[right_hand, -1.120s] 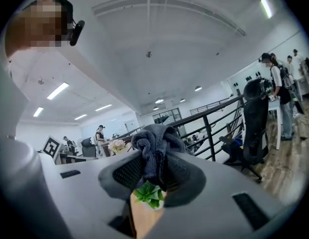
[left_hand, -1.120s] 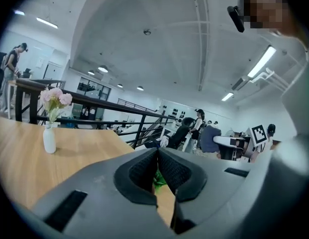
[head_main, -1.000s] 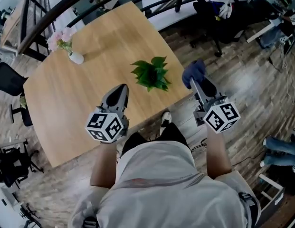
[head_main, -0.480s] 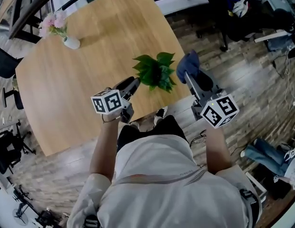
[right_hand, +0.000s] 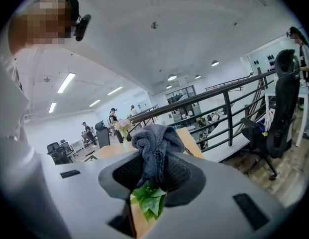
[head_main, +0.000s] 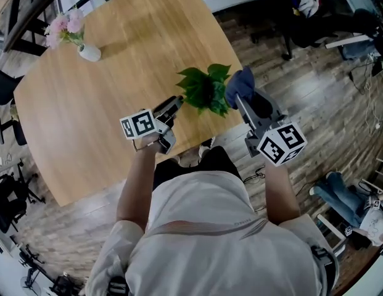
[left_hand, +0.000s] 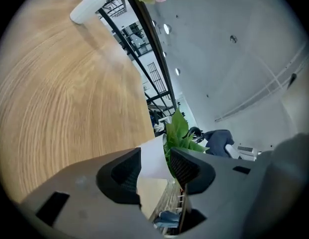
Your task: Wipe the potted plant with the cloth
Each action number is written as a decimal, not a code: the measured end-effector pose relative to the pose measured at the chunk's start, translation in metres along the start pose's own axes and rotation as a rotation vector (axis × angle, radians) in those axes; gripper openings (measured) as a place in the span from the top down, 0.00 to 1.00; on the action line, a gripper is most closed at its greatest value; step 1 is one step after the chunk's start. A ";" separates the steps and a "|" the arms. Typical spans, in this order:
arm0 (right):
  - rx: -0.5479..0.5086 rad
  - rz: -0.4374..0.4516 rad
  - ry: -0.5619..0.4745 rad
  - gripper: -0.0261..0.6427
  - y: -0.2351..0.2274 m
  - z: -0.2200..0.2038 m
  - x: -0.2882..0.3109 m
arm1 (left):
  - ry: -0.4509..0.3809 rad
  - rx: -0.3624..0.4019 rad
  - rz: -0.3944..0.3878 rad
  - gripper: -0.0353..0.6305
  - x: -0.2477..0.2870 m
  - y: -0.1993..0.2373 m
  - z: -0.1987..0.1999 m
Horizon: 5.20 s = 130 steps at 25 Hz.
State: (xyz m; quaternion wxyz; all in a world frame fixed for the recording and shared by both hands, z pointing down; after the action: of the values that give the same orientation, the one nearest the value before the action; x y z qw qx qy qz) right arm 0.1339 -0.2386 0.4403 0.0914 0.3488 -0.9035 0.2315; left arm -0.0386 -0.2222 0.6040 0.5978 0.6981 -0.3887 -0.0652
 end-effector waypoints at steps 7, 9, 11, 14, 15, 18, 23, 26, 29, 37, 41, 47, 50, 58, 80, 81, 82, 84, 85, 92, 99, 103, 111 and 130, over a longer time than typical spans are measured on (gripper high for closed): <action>-0.045 0.072 0.060 0.72 0.020 -0.006 0.020 | 0.093 0.023 -0.031 0.69 0.019 -0.011 -0.022; -0.106 0.154 0.104 0.72 0.035 -0.008 0.032 | 0.121 0.026 -0.023 0.68 0.025 -0.010 -0.028; -0.197 0.273 0.166 0.72 0.057 -0.011 0.045 | 0.142 0.018 -0.015 0.66 0.031 -0.008 -0.034; -0.339 0.406 0.279 0.72 0.082 -0.023 0.068 | 0.149 -0.032 -0.011 0.67 0.036 -0.007 -0.040; -0.375 0.424 0.320 0.72 0.084 -0.028 0.075 | 0.145 -0.050 -0.010 0.68 0.037 -0.008 -0.041; -0.454 0.455 0.440 0.72 0.083 -0.047 0.093 | 0.130 -0.112 -0.009 0.72 0.039 -0.009 -0.042; -0.537 0.326 0.471 0.72 0.051 -0.046 0.117 | 0.114 -0.161 -0.012 0.76 0.038 -0.010 -0.039; -0.504 0.186 0.441 0.72 0.007 -0.030 0.124 | 0.105 -0.188 -0.006 0.76 0.039 -0.010 -0.038; -0.457 0.087 0.435 0.71 -0.032 -0.024 0.119 | 0.101 -0.203 -0.003 0.77 0.040 -0.012 -0.041; -0.367 -0.112 0.308 0.71 -0.083 0.003 0.081 | 0.095 -0.232 0.014 0.80 0.041 -0.014 -0.042; -0.250 -0.039 0.170 0.72 -0.053 0.024 0.047 | 0.086 -0.239 0.024 0.80 0.041 -0.015 -0.042; -0.161 0.047 0.303 0.72 -0.030 -0.044 0.049 | 0.073 -0.232 0.039 0.80 0.039 -0.014 -0.042; -0.181 -0.102 0.327 0.72 -0.066 -0.062 0.042 | 0.071 -0.225 0.047 0.81 0.040 -0.014 -0.043; -0.123 -0.146 0.114 0.72 -0.058 -0.004 -0.005 | 0.069 -0.225 0.065 0.81 0.040 -0.014 -0.041; 0.010 -0.230 0.242 0.72 -0.055 -0.095 -0.040 | 0.062 -0.222 0.078 0.81 0.039 -0.012 -0.042; 0.004 -0.231 0.207 0.72 -0.052 -0.081 -0.043 | 0.062 -0.223 0.078 0.81 0.039 -0.012 -0.042; -0.004 -0.221 0.167 0.72 -0.046 -0.066 -0.046 | 0.062 -0.224 0.078 0.81 0.039 -0.012 -0.042; -0.019 -0.167 0.099 0.72 -0.025 -0.038 -0.046 | 0.061 -0.225 0.078 0.81 0.039 -0.012 -0.041; -0.023 -0.129 0.080 0.72 -0.012 -0.031 -0.044 | 0.060 -0.225 0.077 0.81 0.039 -0.012 -0.041; 0.004 0.003 0.196 0.72 0.046 -0.101 0.000 | 0.057 -0.231 0.073 0.81 0.040 -0.013 -0.042; 0.031 -0.139 0.219 0.72 0.001 -0.122 -0.021 | 0.054 -0.221 0.069 0.81 0.040 -0.013 -0.041; 0.060 -0.184 0.203 0.72 -0.018 -0.116 -0.037 | 0.070 -0.211 0.064 0.81 0.041 -0.015 -0.044; 0.076 -0.069 0.114 0.72 0.011 -0.090 -0.031 | 0.064 -0.210 0.080 0.81 0.043 -0.016 -0.049; 0.205 0.068 -0.188 0.73 0.009 0.010 -0.056 | -0.044 -0.006 0.108 0.79 0.026 -0.037 -0.028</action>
State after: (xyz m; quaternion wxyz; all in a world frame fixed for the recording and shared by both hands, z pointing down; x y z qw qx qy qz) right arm 0.1692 -0.2044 0.4098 -0.0374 0.3458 -0.8909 0.2921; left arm 0.0118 -0.2168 0.5884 0.5939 0.6725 -0.4388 -0.0493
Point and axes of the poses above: the fingertips, and each gripper's own axes: x forward along the fingers, y to its left, z out of its top, the point moved 1 cm from there along -x, backward along the fingers, and after that the axes turned 6 degrees about z, right-handed, at the moved point
